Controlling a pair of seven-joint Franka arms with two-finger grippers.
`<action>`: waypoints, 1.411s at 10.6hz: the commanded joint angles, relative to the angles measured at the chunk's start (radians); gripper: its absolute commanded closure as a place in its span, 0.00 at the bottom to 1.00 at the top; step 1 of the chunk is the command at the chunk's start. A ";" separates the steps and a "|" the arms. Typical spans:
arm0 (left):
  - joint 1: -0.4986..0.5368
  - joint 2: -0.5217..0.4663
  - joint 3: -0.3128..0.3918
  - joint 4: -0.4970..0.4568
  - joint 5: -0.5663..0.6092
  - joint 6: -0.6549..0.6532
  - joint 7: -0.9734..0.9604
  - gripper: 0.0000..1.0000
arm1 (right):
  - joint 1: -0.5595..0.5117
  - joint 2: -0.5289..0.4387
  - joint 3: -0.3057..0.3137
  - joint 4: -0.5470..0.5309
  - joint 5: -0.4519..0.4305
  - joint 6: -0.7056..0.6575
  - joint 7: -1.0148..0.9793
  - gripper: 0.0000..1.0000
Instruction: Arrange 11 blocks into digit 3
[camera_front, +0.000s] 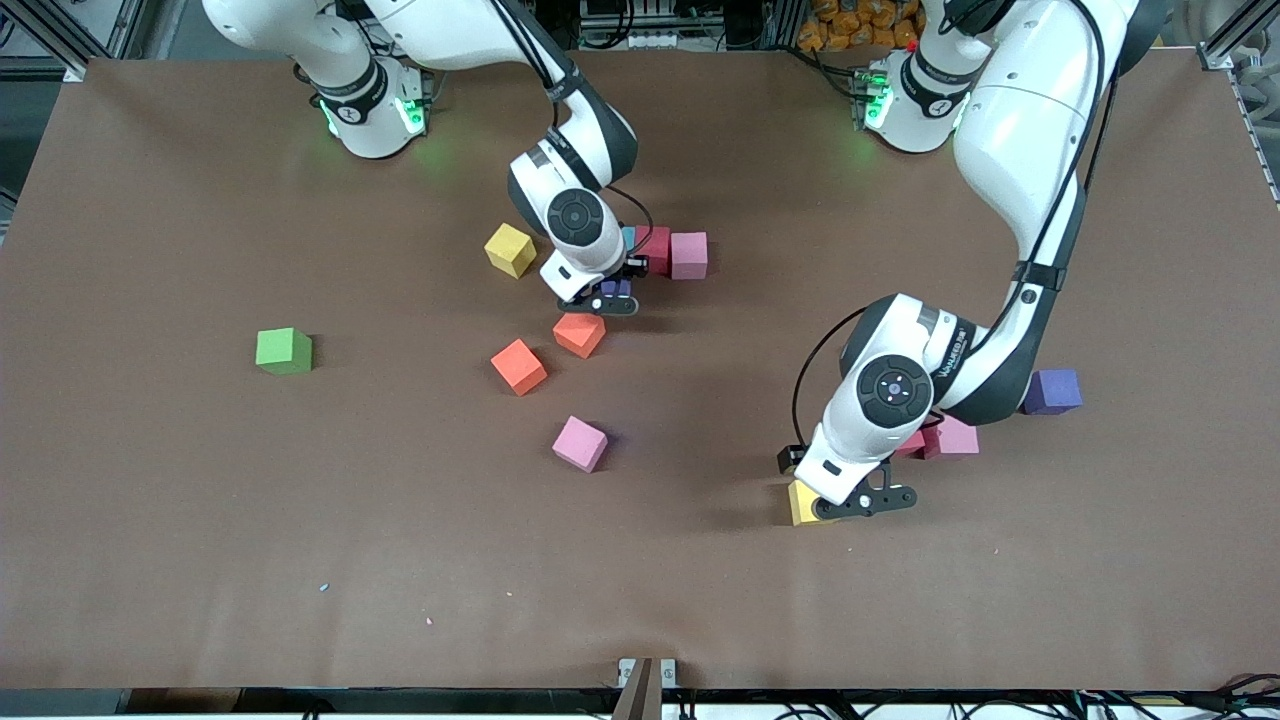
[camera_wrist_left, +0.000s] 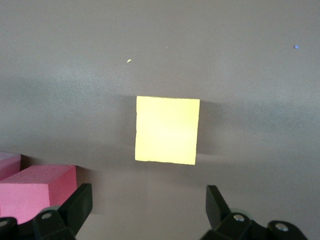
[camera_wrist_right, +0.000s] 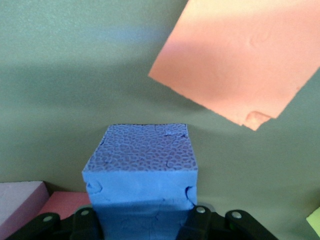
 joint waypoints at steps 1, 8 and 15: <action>-0.001 0.013 0.006 0.029 -0.019 0.000 0.024 0.00 | 0.007 0.019 -0.005 0.019 -0.003 0.006 0.008 0.46; 0.007 0.064 0.007 0.065 -0.019 0.092 0.047 0.00 | 0.003 0.019 -0.005 0.025 -0.004 0.006 0.003 0.00; 0.027 0.121 0.004 0.064 -0.023 0.238 0.046 0.00 | -0.060 -0.007 -0.014 0.116 -0.015 -0.157 -0.053 0.00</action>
